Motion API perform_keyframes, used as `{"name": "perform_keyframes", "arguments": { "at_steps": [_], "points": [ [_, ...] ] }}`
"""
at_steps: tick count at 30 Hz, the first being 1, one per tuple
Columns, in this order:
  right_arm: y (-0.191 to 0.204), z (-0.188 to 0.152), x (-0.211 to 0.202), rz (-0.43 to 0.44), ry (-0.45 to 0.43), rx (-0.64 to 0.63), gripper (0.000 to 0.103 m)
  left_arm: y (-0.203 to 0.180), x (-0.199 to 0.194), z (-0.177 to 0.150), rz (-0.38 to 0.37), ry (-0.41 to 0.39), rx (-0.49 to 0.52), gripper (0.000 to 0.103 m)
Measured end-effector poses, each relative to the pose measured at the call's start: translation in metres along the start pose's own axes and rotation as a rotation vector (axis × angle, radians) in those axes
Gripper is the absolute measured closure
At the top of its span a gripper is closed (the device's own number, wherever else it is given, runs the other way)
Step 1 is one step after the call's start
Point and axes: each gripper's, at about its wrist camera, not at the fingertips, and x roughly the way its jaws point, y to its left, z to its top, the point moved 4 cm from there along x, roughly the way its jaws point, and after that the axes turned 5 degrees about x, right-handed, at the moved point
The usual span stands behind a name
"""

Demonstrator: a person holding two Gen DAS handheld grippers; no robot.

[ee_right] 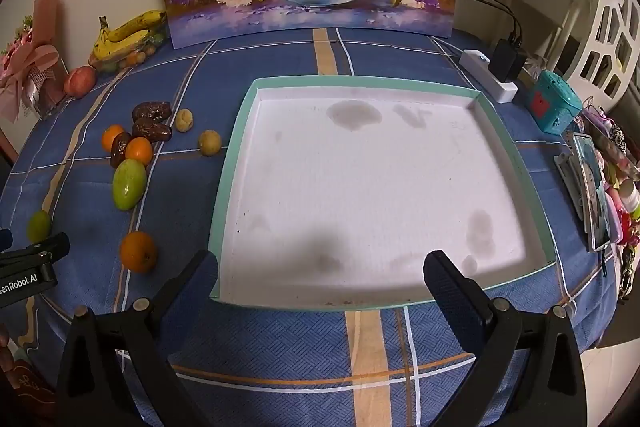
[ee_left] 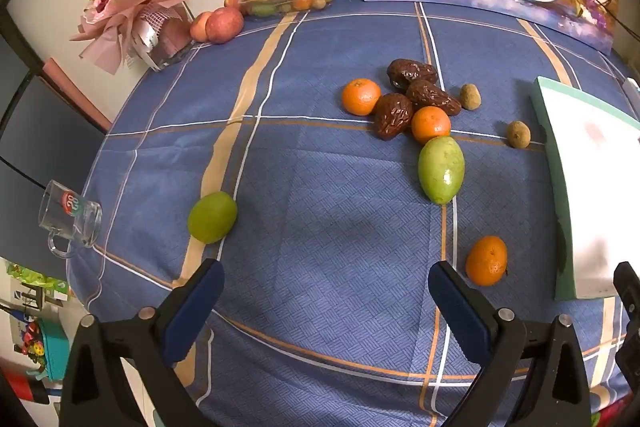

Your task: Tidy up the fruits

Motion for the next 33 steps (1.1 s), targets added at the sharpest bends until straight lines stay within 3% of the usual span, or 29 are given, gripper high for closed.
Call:
{"name": "perform_keyframes", "arguments": {
  "at_steps": [33],
  "points": [
    [0.0006,-0.0011,0.0015,0.001,0.002,0.000,0.000,-0.0031,-0.0018,-0.0044,-0.002,0.001,0.004,0.000]
  ]
}}
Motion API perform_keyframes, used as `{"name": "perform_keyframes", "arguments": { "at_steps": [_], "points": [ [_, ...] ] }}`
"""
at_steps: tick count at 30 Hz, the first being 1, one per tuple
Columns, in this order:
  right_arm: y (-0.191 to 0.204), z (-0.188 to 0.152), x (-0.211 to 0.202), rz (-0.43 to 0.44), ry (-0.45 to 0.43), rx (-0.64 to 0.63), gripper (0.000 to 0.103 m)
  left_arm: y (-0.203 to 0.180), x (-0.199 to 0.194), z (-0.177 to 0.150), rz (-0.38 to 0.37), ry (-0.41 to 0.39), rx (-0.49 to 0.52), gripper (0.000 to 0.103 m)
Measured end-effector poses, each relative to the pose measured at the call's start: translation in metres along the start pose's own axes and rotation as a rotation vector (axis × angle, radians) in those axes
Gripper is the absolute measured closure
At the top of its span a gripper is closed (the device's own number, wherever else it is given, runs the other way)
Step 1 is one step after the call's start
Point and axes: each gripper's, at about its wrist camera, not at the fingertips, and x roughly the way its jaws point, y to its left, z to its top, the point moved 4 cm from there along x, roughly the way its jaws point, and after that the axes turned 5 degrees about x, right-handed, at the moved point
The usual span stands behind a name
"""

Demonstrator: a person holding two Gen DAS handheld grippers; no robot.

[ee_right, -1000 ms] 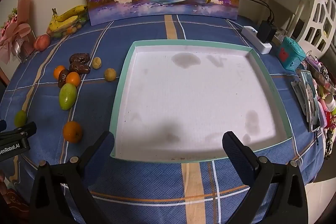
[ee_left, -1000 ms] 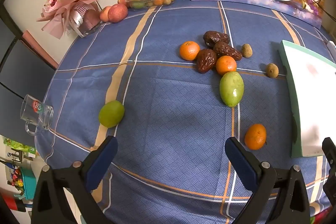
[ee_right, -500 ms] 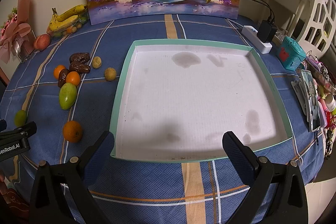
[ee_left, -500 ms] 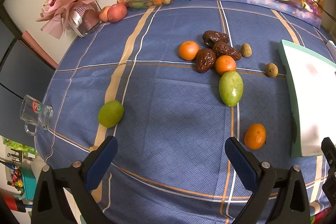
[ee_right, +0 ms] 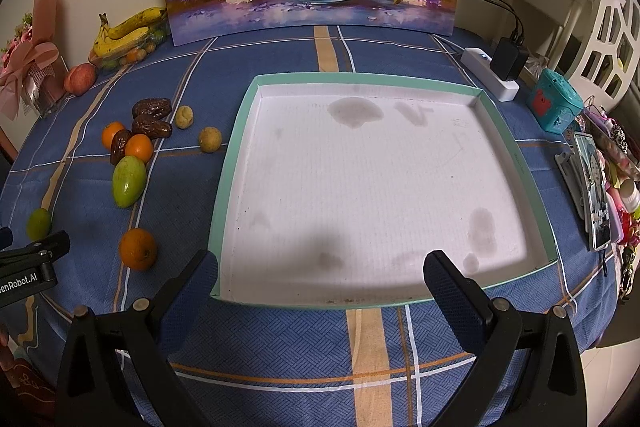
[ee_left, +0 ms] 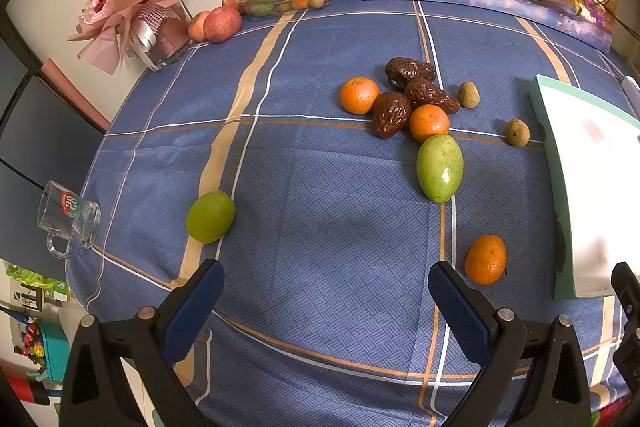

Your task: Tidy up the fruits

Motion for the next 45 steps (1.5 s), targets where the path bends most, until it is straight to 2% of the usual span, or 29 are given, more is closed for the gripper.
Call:
{"name": "perform_keyframes", "arguments": {
  "at_steps": [17,26,27,28,30,32,33,37,41,45],
  "points": [
    [0.000,0.000,0.000,0.004,-0.002,-0.003,0.000,0.004,0.002,0.002,-0.018,-0.008,-0.018,0.000],
    [0.022,-0.001,-0.009,0.060,-0.051,-0.063,0.000,0.014,-0.006,0.019,-0.039,-0.120,-0.038,0.000],
    [0.023,0.002,-0.005,-0.002,-0.056,-0.114,0.000,0.015,-0.006,0.021,-0.055,-0.132,-0.046,0.000],
    [0.024,0.002,-0.003,-0.024,-0.036,-0.139,0.000,0.016,-0.006,0.024,-0.069,-0.141,-0.056,0.000],
    [0.028,0.003,0.000,-0.017,-0.023,-0.156,0.000,0.019,-0.007,0.030,-0.092,-0.156,-0.084,0.000],
    [0.033,0.006,0.001,0.004,-0.016,-0.160,0.000,0.022,-0.007,0.037,-0.099,-0.166,-0.110,0.000],
    [0.035,0.009,0.000,0.049,-0.038,-0.136,0.000,0.022,-0.007,0.039,-0.098,-0.167,-0.122,0.000],
    [0.045,0.021,0.003,0.110,-0.097,-0.117,0.000,0.025,0.000,0.048,-0.116,-0.131,-0.150,0.000],
    [0.054,0.031,0.013,0.150,-0.075,-0.117,0.000,0.029,0.013,0.052,-0.115,-0.069,-0.158,0.000],
    [0.064,0.035,0.022,0.198,-0.046,-0.123,0.000,0.047,0.021,0.053,-0.132,-0.058,-0.201,0.000]
  ]
}}
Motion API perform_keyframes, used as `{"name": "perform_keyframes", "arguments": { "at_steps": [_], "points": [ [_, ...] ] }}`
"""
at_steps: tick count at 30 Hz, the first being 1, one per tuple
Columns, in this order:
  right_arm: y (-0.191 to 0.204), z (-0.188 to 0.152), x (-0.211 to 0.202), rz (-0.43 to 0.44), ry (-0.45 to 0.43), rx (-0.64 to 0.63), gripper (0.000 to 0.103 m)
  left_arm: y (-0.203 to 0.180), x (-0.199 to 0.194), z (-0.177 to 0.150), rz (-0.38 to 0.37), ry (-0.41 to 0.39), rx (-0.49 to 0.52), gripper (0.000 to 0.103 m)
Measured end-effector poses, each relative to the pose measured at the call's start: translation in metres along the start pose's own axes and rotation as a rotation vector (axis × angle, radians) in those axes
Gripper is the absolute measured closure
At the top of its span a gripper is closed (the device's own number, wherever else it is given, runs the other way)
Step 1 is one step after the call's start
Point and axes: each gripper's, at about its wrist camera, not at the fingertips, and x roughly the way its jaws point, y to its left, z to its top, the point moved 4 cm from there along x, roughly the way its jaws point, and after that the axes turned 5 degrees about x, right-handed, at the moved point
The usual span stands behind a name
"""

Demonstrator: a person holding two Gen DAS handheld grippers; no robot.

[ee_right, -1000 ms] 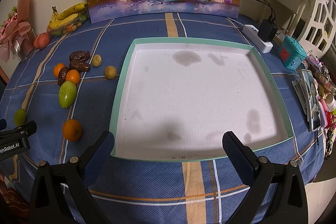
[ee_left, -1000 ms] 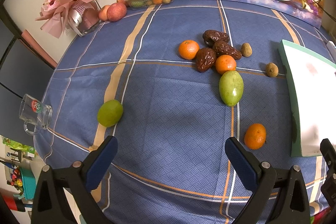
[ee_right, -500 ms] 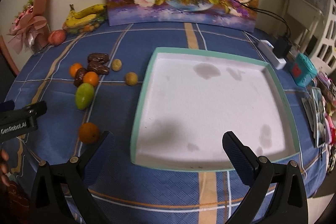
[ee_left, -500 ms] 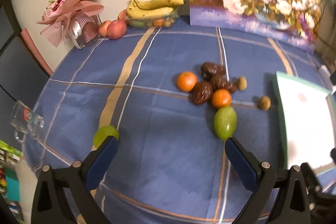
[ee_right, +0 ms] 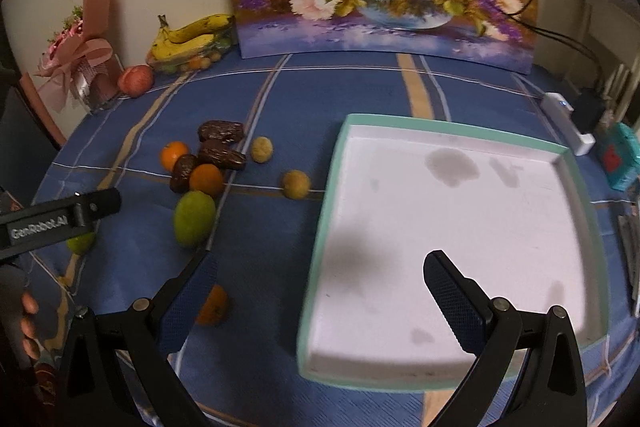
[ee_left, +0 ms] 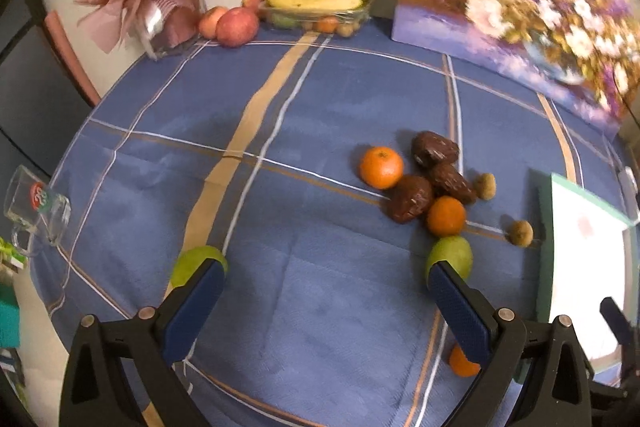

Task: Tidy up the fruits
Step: 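Grasp the lime with the left gripper while the right gripper grasps an orange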

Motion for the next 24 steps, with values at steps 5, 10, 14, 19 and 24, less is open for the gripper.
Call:
{"name": "perform_keyframes", "arguments": {
  "at_steps": [5,10,14,19,24],
  "points": [
    [0.024,0.002,0.007,0.052,0.004,-0.034,0.001,0.033,0.002,0.001,0.057,-0.009,-0.048,0.000],
    [0.052,-0.007,0.015,0.107,0.044,-0.071,0.004,0.062,0.015,-0.004,0.071,0.025,-0.114,0.004],
    [0.072,-0.021,0.028,0.102,0.086,-0.135,0.016,0.078,0.035,-0.012,0.102,0.083,-0.142,0.015],
    [0.084,-0.034,0.042,0.093,0.145,-0.172,0.029,0.093,0.055,-0.022,0.110,0.143,-0.217,0.027],
    [0.085,-0.039,0.049,0.080,0.172,-0.177,0.039,0.098,0.066,-0.027,0.101,0.168,-0.260,0.042]
  ]
}}
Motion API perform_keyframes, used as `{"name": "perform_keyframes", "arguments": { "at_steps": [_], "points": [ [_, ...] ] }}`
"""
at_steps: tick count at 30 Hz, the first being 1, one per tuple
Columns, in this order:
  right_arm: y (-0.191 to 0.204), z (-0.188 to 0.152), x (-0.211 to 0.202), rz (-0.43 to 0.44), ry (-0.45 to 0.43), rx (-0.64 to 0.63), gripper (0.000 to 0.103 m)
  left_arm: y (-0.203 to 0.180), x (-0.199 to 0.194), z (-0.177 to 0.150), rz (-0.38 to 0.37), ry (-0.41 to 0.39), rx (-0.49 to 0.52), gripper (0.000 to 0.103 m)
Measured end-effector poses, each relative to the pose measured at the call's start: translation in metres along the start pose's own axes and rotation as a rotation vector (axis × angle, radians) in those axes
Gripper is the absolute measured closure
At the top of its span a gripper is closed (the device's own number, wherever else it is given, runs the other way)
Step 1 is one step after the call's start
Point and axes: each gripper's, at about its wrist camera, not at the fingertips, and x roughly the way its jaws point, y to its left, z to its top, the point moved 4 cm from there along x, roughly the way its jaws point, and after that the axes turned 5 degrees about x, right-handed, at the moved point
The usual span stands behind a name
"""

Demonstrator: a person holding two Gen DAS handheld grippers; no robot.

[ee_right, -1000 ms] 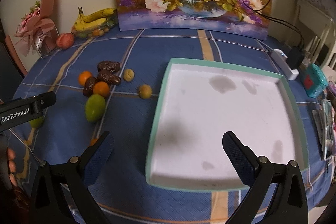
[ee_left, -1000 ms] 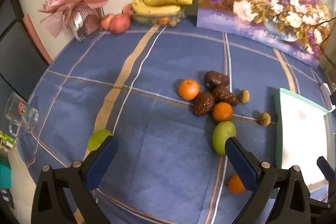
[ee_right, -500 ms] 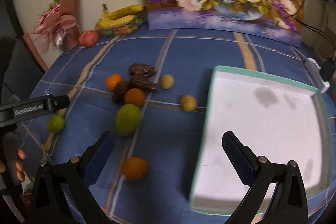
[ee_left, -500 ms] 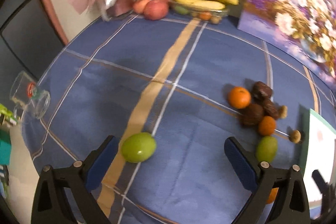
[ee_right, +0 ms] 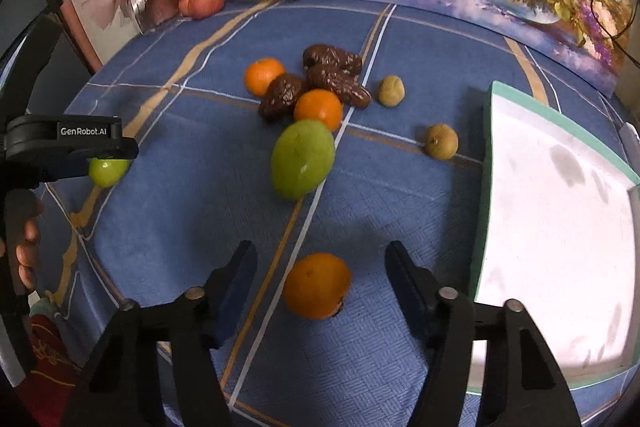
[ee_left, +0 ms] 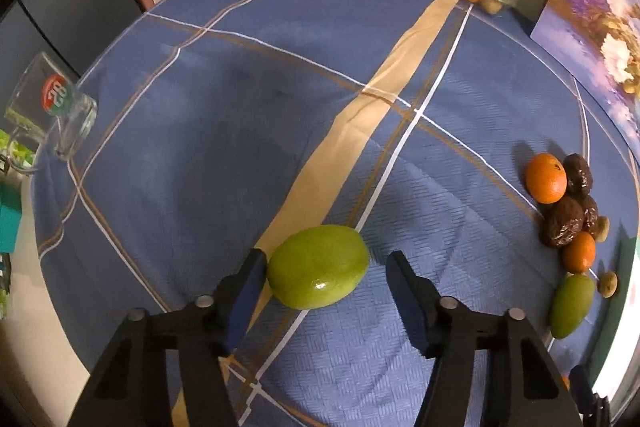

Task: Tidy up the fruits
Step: 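Grasp the lime with the left gripper while the right gripper grasps an orange, then carry the lime in the left gripper while the right carries the orange to the tray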

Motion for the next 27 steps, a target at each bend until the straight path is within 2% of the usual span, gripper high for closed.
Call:
{"name": "perform_keyframes", "arguments": {
  "at_steps": [2,3,9,15,19,27],
  "points": [
    [0.000,-0.001,0.003,-0.005,0.013,-0.004,0.042,0.001,0.001,0.001,0.010,-0.002,-0.006,0.046],
    [0.001,-0.003,0.004,-0.005,0.013,-0.004,0.047,0.002,0.001,0.001,0.013,-0.004,-0.015,0.048],
    [-0.002,-0.008,0.006,0.006,0.033,0.000,0.068,0.004,0.003,0.002,0.008,-0.007,-0.026,0.049],
    [-0.001,-0.007,0.002,0.011,0.015,-0.001,0.069,-0.001,-0.005,0.002,-0.063,-0.014,-0.034,0.050],
    [-0.008,-0.003,-0.013,0.020,-0.023,0.020,0.069,-0.013,-0.020,0.002,-0.099,-0.046,-0.019,0.050],
    [-0.045,0.009,-0.040,-0.033,-0.082,0.107,0.069,-0.040,-0.047,-0.001,-0.160,-0.104,0.042,0.050]
  ]
}}
